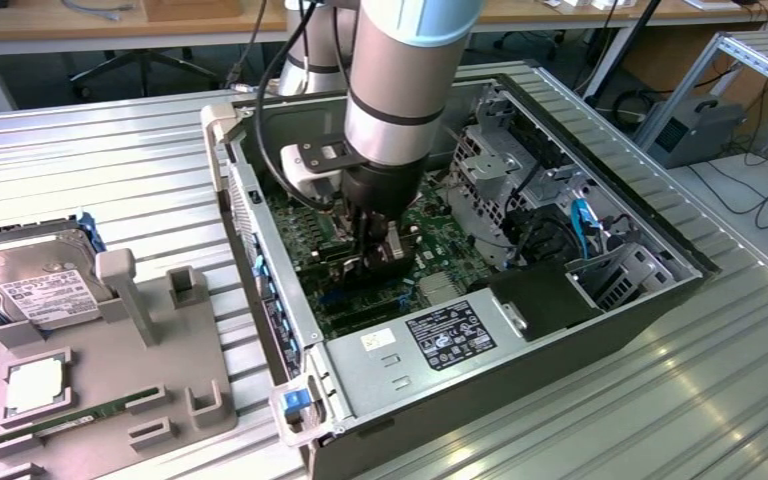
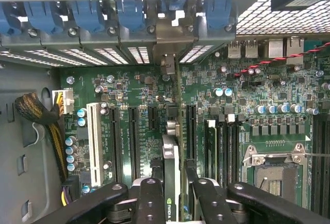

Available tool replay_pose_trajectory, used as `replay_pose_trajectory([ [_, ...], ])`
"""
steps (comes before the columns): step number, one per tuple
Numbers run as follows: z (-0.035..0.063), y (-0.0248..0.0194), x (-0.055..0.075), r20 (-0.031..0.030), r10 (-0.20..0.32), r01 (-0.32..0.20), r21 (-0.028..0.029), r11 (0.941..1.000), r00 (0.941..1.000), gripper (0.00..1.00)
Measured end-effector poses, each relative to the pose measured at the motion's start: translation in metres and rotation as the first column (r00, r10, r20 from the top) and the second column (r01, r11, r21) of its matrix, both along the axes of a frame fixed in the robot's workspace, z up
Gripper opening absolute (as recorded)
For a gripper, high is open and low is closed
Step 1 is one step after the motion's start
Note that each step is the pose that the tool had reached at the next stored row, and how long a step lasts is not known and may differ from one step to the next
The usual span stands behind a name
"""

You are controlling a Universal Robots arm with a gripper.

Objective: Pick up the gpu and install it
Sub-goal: 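Insert the gpu into the slot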

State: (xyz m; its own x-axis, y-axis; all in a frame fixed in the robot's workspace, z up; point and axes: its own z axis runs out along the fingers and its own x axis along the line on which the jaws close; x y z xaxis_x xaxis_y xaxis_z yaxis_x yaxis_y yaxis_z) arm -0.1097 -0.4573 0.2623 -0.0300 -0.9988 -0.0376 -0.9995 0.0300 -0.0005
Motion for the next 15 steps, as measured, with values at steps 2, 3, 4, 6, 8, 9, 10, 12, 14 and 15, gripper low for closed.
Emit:
replay_pose_trajectory([
  [2,0.0000,0.0000,-0.0014,0.0005,0.000,0.000,0.0001,1.0000,1.0000,0.27],
  [3,-0.0007,-0.0001,-0.0022,0.0011,0.000,0.000,-0.0003,1.0000,1.0000,0.27],
  [4,-0.0011,-0.0001,-0.0027,0.0012,0.001,-0.001,-0.0005,1.0000,1.0000,0.27],
  [6,-0.0013,0.0000,-0.0034,0.0015,0.001,-0.001,-0.0003,1.0000,1.0000,0.27],
  [8,-0.0018,0.0000,-0.0047,0.0019,0.001,-0.001,-0.0001,1.0000,1.0000,0.27],
  [9,-0.0018,-0.0001,-0.0051,0.0019,0.001,-0.001,-0.0002,1.0000,1.0000,0.27],
  [10,-0.0018,-0.0001,-0.0054,0.0019,0.001,-0.001,-0.0002,1.0000,1.0000,0.27],
  [12,-0.0019,-0.0001,-0.0054,0.0016,0.001,-0.001,0.0000,1.0000,1.0000,0.27],
  [14,-0.0019,0.0000,-0.0054,0.0016,0.001,-0.001,0.0000,1.0000,1.0000,0.27],
  [15,-0.0019,0.0000,-0.0054,0.0016,0.001,-0.001,0.0000,1.0000,1.0000,0.27],
])
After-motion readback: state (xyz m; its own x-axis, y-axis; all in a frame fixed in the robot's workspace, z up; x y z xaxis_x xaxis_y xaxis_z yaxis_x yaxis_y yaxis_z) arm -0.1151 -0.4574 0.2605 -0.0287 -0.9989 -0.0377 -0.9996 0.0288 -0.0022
